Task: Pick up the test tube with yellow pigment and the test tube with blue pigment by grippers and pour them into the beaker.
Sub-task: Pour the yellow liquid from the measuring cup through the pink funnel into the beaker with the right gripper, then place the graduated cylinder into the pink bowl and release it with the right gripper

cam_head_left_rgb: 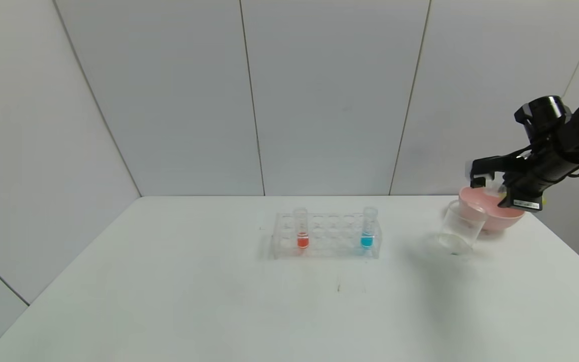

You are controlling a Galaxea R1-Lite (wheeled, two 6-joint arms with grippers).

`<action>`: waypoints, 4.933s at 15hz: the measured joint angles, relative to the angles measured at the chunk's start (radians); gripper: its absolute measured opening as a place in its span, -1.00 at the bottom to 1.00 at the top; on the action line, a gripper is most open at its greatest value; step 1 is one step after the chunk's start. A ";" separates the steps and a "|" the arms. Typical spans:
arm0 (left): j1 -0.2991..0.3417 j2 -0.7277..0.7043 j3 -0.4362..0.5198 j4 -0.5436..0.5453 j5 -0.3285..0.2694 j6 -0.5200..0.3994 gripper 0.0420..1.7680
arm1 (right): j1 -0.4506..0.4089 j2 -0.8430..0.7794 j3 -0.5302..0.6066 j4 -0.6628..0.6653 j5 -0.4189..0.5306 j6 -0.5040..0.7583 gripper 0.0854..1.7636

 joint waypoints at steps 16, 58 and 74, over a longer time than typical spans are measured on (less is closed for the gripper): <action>0.000 0.000 0.000 0.000 0.000 0.000 1.00 | 0.051 -0.031 0.000 -0.003 -0.115 -0.074 -0.43; 0.000 0.000 0.000 0.000 0.000 0.000 1.00 | -0.178 -0.341 0.743 -1.115 0.721 1.127 -0.42; 0.000 0.000 0.000 0.000 0.000 0.000 1.00 | -0.269 0.030 0.609 -1.468 0.647 1.327 -0.42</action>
